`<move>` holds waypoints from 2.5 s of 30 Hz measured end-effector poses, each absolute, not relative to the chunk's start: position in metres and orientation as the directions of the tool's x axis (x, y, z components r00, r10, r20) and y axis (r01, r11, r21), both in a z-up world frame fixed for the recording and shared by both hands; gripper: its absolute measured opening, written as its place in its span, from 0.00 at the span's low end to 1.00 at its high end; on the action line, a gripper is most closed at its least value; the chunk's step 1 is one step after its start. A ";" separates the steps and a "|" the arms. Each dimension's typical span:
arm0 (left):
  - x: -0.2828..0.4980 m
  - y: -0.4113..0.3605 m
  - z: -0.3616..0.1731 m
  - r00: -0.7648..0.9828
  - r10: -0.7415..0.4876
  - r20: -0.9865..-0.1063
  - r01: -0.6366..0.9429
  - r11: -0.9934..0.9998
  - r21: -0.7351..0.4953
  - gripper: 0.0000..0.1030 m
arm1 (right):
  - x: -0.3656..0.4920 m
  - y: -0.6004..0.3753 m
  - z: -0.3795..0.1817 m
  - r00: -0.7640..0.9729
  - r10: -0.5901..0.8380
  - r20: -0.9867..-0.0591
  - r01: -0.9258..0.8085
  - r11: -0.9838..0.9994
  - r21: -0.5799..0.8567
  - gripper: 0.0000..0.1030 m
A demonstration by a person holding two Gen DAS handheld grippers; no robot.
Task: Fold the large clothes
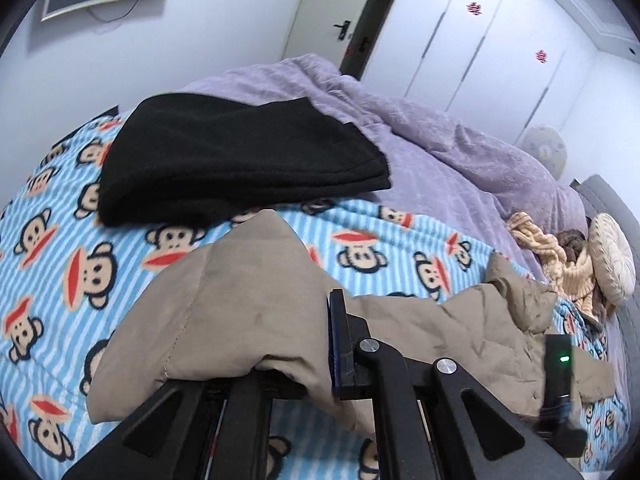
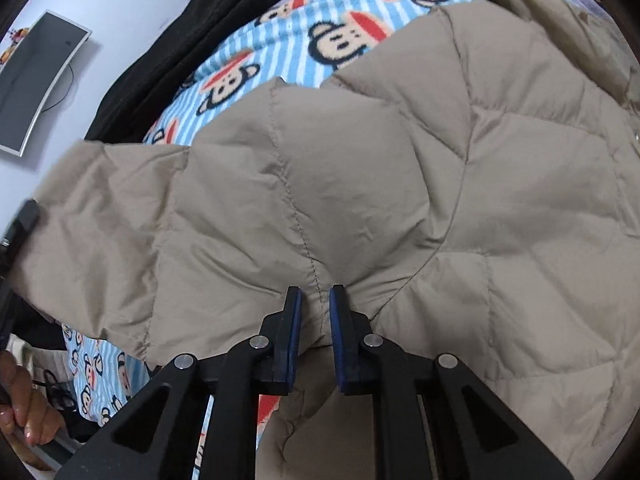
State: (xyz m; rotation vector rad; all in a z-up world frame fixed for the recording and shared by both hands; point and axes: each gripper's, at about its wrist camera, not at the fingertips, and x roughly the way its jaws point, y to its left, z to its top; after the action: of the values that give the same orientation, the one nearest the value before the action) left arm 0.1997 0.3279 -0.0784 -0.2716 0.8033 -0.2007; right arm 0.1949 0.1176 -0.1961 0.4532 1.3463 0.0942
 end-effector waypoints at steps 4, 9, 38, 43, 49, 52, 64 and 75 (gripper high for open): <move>0.196 0.267 -0.047 0.679 -0.382 -0.627 0.232 0.922 -0.310 0.09 | 0.189 0.100 -0.192 0.213 0.407 -0.888 0.194 0.873 0.447 0.15; 0.185 0.160 -0.031 0.617 -0.504 -0.604 0.429 0.859 -0.279 0.09 | 0.150 0.028 -0.163 0.266 0.388 -0.883 0.262 0.852 0.453 0.15; 0.137 0.117 -0.125 0.550 -0.236 -0.801 0.253 0.961 -0.109 0.89 | 0.112 -0.049 -0.098 0.456 0.113 -0.883 0.112 0.977 0.183 0.79; 0.174 0.187 -0.152 0.477 -0.220 -0.851 0.059 0.974 -0.219 0.89 | 0.137 0.032 -0.106 0.476 -0.024 -0.879 -0.119 0.989 -0.091 0.79; 0.209 0.204 -0.172 0.413 -0.332 -0.848 0.034 0.936 -0.350 0.89 | 0.157 0.037 -0.131 0.508 -0.183 -0.841 -0.135 0.948 -0.288 0.79; 0.215 0.198 -0.174 0.419 -0.320 -0.850 0.043 0.942 -0.334 0.89 | 0.161 -0.011 -0.113 0.521 -0.200 -0.830 0.050 0.978 -0.204 0.79; 0.217 0.180 -0.185 0.401 -0.263 -0.878 0.059 0.963 -0.262 0.89 | 0.090 -0.195 -0.167 0.474 0.140 -0.870 0.602 0.670 0.435 0.59; 0.222 0.162 -0.187 0.411 -0.175 -0.895 0.138 0.982 -0.129 0.38 | 0.112 -0.180 -0.175 0.418 0.071 -0.905 0.522 0.796 0.304 0.15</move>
State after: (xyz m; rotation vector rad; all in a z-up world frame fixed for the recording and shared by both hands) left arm 0.2221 0.1621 -0.1870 -0.0367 1.1306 -0.1966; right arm 0.1120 -0.1798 -0.1753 0.6141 1.1188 -0.3061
